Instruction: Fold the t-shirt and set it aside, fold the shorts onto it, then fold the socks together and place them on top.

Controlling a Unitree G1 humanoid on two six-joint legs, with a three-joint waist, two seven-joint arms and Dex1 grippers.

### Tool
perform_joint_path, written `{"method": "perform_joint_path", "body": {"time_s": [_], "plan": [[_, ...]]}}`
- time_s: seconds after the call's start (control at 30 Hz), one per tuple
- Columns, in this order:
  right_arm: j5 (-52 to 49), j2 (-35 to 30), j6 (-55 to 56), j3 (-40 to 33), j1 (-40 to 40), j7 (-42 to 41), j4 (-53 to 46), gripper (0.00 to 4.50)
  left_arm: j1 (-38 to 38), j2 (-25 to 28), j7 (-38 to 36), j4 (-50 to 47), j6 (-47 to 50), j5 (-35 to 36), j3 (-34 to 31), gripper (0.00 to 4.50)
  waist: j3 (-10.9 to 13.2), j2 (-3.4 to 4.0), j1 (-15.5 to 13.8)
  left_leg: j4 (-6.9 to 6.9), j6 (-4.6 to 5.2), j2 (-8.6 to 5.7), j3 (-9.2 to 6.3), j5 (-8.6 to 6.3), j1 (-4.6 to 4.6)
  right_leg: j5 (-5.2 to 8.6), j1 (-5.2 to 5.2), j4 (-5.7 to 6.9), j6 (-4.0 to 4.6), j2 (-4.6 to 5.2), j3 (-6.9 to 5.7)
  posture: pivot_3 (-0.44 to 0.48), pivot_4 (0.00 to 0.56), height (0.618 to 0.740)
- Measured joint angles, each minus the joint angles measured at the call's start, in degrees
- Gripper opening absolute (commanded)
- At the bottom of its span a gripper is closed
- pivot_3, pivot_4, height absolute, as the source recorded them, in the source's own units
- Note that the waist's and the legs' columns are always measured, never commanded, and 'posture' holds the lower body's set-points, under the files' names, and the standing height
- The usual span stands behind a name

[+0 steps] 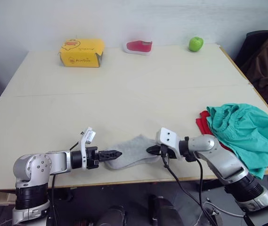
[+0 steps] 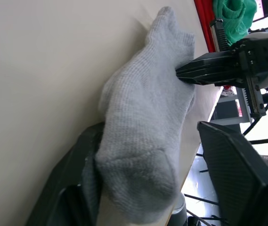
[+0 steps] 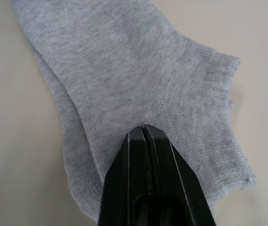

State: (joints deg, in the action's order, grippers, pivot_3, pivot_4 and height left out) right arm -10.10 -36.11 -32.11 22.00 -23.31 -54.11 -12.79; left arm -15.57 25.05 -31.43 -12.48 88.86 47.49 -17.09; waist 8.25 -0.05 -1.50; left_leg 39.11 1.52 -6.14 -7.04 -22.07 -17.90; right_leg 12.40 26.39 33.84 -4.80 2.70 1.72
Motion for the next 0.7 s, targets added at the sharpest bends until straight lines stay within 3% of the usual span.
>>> {"method": "perform_joint_path", "body": {"time_s": [0.23, 0.4, 0.7], "plan": [[0.0, 0.4, 0.0, -0.1, 0.0, 0.1, 0.1, 0.0, -1.3, 0.0, 0.6, 0.0, 3.8, 2.4, -0.7, 0.05, 0.0, -0.04, 0.0, 0.0, -0.08, 0.1, -0.01, -0.03, -0.06, 0.04, 0.09, 0.03, 0.07, -0.08, -0.03, 0.0, 0.15, 0.74], [0.0, 0.7, 0.0, -0.1, 0.0, 0.2, 0.2, 0.0, -10.8, 3.8, 0.9, 0.8, 3.9, 3.3, 1.1, 0.02, 0.1, -0.1, 0.1, -0.01, -0.13, 0.09, -0.01, -0.04, -0.06, 0.05, 0.11, 0.05, 0.08, -0.09, -0.03, 0.0, 0.15, 0.74], [0.0, 1.0, 0.8, 0.0, -0.1, 0.2, 0.7, 0.0, -24.8, 4.8, -0.8, 5.8, 3.5, 3.9, 15.2, 0.02, 0.1, -0.11, 0.2, -0.02, -0.14, 0.1, -0.02, -0.04, -0.09, 0.05, 0.14, 0.02, 0.08, -0.11, -0.02, 0.0, 0.15, 0.74]]}}
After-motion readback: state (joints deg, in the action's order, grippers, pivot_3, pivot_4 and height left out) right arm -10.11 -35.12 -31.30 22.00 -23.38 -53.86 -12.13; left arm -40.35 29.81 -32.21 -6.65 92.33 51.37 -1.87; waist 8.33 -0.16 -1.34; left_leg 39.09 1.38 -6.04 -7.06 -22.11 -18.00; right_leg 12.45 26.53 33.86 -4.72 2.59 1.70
